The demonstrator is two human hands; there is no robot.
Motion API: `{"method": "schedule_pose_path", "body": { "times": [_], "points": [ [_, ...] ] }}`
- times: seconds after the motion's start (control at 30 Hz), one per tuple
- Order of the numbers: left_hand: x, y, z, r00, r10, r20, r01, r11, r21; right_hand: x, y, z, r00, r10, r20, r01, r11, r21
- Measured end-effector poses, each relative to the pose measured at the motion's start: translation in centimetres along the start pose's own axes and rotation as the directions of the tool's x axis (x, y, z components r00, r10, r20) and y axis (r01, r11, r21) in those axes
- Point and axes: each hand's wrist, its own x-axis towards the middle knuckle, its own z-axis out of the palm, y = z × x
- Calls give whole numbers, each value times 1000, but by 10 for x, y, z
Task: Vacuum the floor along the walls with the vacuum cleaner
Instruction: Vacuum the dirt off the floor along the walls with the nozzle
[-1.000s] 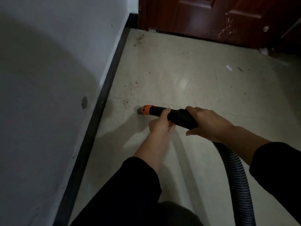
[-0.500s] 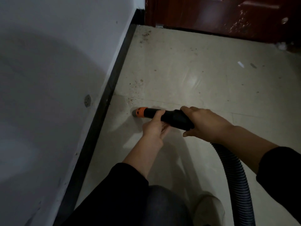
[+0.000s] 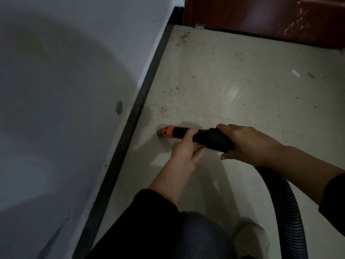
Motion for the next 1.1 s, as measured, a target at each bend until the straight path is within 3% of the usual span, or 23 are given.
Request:
{"method": "schedule_pose_path", "body": {
  "times": [0.77, 1.1],
  "points": [
    [12, 24, -36, 982, 94, -164, -105, 993, -61, 37, -47, 14, 993, -111, -39, 108, 992, -61],
    [8, 28, -47, 979, 63, -194, -68, 997, -22, 38, -52, 14, 985, -171, -10, 170, 985, -40]
  ]
}}
